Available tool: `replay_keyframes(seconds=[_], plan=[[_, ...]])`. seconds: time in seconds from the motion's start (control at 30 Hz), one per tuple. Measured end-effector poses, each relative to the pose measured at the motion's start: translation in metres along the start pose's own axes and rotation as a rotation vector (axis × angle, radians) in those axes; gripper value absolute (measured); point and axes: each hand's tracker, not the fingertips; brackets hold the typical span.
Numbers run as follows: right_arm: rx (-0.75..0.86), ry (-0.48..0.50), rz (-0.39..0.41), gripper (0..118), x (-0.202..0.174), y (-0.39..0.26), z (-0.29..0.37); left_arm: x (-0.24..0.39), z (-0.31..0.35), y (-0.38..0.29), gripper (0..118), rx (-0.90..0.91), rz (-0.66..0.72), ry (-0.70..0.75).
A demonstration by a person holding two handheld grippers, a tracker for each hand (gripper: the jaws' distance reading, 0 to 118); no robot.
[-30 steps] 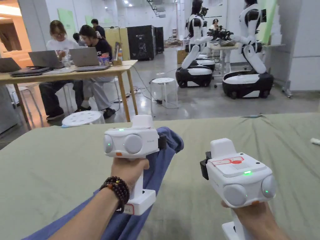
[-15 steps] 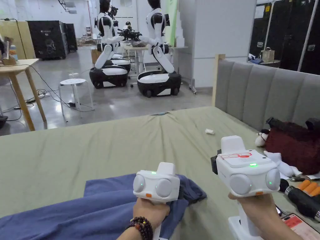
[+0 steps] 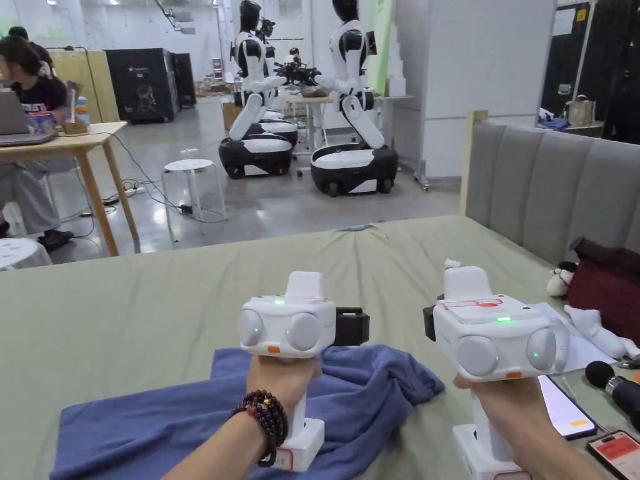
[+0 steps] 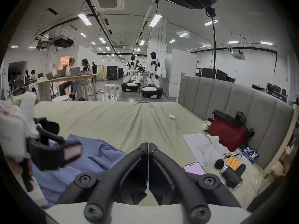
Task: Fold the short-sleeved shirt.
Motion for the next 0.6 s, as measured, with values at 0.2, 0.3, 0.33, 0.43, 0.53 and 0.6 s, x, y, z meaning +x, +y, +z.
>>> replay_keyframes(seconds=[0.2, 0.3, 0.33, 0.43, 0.53, 0.6], plan=[[0.024, 0.083, 0.029, 3, -0.052, 0.008, 0.0, -0.11, 0.068, -0.026, 0, 0.051, -0.012, 0.256], [0.027, 0.148, 0.029, 3, -0.073, 0.005, -0.001, -0.167, 0.09, -0.047, 0, 0.004, 0.102, 0.361], [0.02, 0.156, 0.021, 3, -0.078, 0.002, -0.007, -0.182, 0.096, -0.053, 0, -0.013, 0.125, 0.368], [0.008, 0.183, 0.004, 3, -0.097, 0.001, -0.013, -0.222, 0.113, -0.065, 0, -0.031, 0.183, 0.416], [-0.001, 0.195, 0.026, 3, -0.114, 0.002, -0.013, -0.247, 0.119, -0.065, 0, -0.033, 0.188, 0.414], [-0.001, 0.209, 0.038, 3, -0.118, -0.001, -0.016, -0.263, 0.114, -0.064, 0, -0.044, 0.151, 0.437]])
